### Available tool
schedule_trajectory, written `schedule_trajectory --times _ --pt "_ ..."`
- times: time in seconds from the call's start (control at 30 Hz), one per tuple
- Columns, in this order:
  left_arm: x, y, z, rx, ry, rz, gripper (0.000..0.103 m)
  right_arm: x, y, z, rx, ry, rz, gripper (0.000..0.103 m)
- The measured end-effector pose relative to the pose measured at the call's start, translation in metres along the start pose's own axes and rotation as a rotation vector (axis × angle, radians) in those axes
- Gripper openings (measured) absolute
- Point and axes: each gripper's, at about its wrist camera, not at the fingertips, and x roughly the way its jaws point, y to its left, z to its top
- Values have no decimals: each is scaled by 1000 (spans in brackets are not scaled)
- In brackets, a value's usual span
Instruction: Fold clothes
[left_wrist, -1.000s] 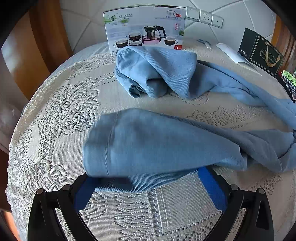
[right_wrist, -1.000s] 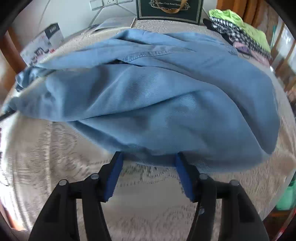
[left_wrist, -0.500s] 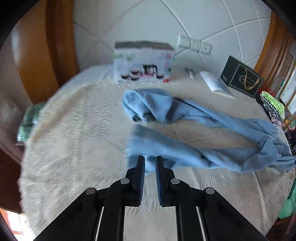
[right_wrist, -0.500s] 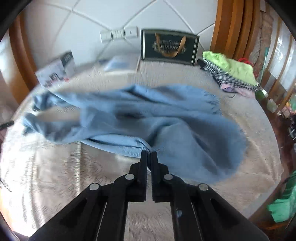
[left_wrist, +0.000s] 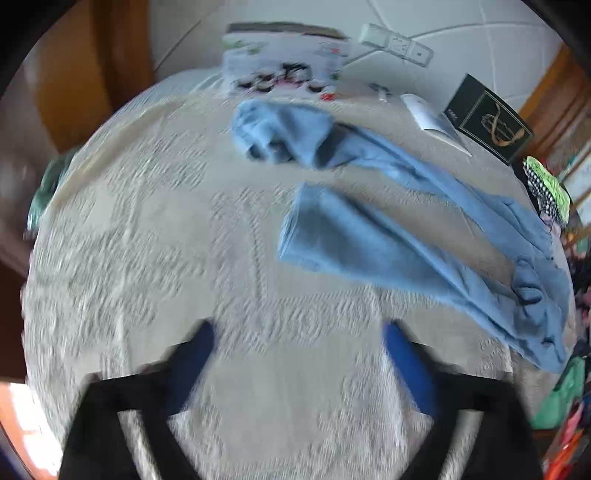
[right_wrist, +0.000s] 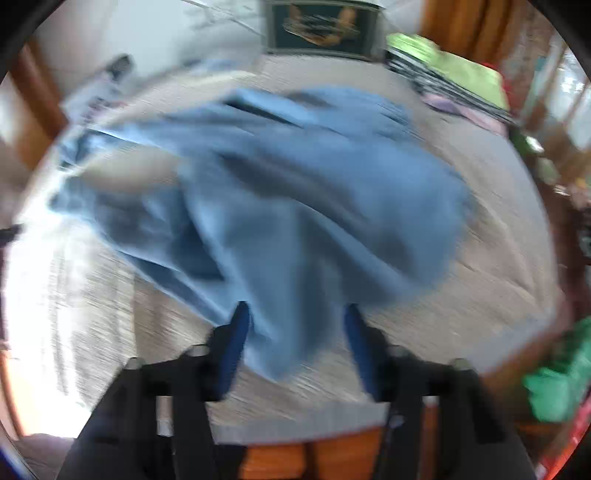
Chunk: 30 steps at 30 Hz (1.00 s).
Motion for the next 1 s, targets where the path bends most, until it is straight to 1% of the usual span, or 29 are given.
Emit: schedule_trajectory --times 0.07,0.17,0.23,0.3,0.43,0.5,0.57,0.67,0.77,0.87,0.93,0.97,1.0 --pt "9 -7 16 38 -14 14 98 3 20 16 0 -23 47 60" --pt "34 -20 46 123 -29 63 98 14 41 36 40 -28 99 60" --pt "57 -29 62 172 -15 82 98 25 51 47 59 -15 108 60" --pt "77 -38 73 213 5 84 98 33 56 53 79 1 115 60" --pt "115 -49 79 285 53 99 98 53 63 61 106 40 136 60" --pt "128 -50 78 303 73 106 98 59 70 65 103 41 151 60" --pt "132 -47 76 292 69 90 99 64 78 66 93 40 176 60" --pt "134 -38 76 258 66 48 100 80 94 68 51 66 152 60" --pt "133 -35 73 251 41 39 103 95 103 71 20 81 106 60" --pt "131 -32 71 250 20 31 103 112 103 74 21 90 66 60" --pt "128 -32 69 247 13 28 100 122 102 75 24 107 46 59" --pt "127 -32 68 246 10 27 96 126 102 75 22 112 31 44" --pt "123 -33 65 250 -4 19 76 127 101 75 18 111 21 23"
